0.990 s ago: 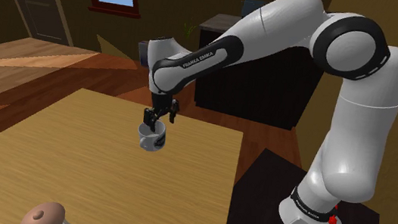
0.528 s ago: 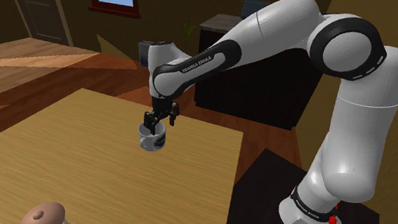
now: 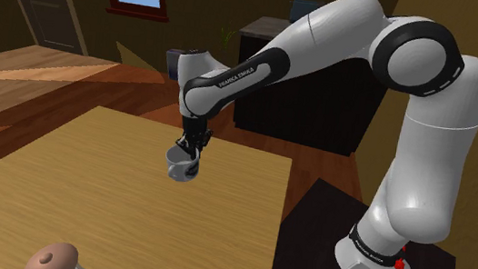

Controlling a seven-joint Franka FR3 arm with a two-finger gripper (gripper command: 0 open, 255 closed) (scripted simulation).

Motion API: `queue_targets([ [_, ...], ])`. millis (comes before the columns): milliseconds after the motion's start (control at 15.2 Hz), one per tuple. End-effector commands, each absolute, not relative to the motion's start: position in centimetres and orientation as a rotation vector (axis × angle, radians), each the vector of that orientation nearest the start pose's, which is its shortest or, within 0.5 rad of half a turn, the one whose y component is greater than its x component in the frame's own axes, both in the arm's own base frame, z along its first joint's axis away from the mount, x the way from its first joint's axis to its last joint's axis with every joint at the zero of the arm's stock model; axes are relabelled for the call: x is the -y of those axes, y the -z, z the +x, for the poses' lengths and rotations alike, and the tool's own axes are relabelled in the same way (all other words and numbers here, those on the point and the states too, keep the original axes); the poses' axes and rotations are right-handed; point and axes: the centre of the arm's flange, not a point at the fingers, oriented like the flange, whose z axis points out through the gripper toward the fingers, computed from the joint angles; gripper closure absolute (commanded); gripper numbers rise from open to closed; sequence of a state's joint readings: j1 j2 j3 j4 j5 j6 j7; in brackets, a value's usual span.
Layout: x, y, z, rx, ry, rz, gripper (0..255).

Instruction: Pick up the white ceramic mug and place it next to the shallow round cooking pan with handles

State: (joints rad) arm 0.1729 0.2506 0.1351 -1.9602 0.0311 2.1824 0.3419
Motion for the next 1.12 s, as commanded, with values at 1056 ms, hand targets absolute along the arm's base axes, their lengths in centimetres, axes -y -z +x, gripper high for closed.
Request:
queue_targets([
  [1056,-18.0,-41.6,57.3,-0.086,-0.068,-3.093,255],
])
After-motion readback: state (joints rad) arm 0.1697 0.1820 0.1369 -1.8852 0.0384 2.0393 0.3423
